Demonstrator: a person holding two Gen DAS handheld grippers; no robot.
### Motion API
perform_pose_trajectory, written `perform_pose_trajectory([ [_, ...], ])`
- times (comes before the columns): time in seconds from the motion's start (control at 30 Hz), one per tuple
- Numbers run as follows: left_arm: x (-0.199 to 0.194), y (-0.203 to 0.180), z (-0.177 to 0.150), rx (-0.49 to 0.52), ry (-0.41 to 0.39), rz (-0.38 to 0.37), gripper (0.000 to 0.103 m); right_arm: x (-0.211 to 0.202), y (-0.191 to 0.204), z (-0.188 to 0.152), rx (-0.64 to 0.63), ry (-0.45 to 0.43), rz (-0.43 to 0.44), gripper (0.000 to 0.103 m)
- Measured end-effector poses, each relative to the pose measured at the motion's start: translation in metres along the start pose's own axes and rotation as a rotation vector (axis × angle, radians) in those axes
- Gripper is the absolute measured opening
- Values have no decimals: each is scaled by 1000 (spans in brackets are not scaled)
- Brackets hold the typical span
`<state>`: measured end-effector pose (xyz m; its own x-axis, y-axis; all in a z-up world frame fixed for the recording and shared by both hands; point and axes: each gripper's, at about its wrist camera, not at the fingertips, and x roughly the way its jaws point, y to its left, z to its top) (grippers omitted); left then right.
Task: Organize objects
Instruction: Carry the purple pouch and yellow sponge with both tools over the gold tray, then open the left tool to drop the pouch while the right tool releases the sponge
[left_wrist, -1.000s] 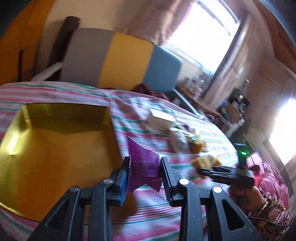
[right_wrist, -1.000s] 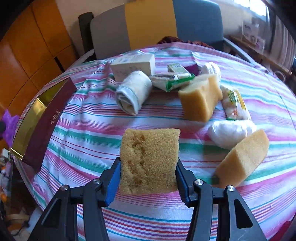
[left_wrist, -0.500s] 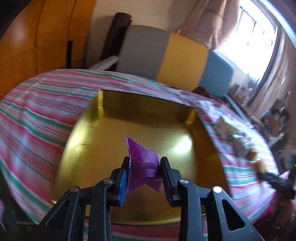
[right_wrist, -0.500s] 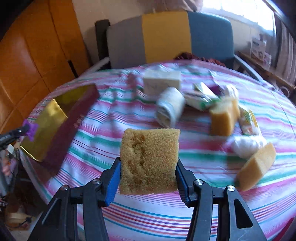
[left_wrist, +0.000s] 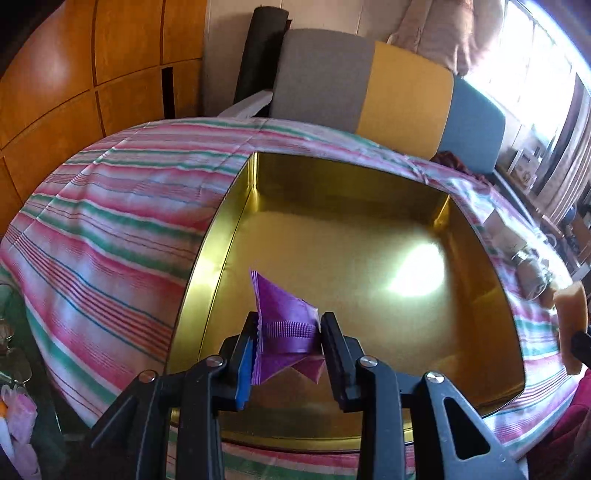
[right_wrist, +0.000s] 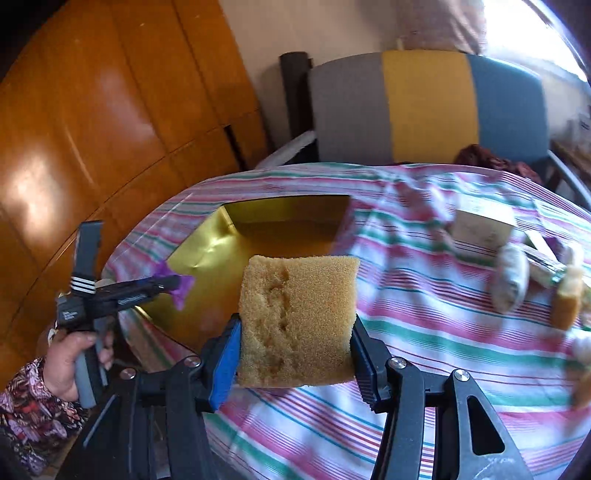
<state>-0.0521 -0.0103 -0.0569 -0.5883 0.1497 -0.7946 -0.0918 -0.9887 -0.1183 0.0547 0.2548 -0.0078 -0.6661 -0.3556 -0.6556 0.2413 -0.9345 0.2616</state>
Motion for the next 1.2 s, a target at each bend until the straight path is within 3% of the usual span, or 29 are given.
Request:
perform_pose_trajectory([
  [0.33,1,-5,-6,20,44,86,38,43,39,7,-14,54,52,57],
  [0.47,-3,0,-13,-33,63,29,40,53,44,7,-15,71,55,57],
  [0.63,-33,14,-5,-108,-76,23,40,68,50,7,-30,112,42,57],
  [0.83,-70,49,4,-265,-230,41,42,94,65,10,-56,180,28,57],
  [1.0,-75,67,5,-331,-246,55,42,124,74,10,-45,257,10,57],
  [1.2,-72,62,5,-312,-241,36,42,142,80,11,-20,283,20,58],
])
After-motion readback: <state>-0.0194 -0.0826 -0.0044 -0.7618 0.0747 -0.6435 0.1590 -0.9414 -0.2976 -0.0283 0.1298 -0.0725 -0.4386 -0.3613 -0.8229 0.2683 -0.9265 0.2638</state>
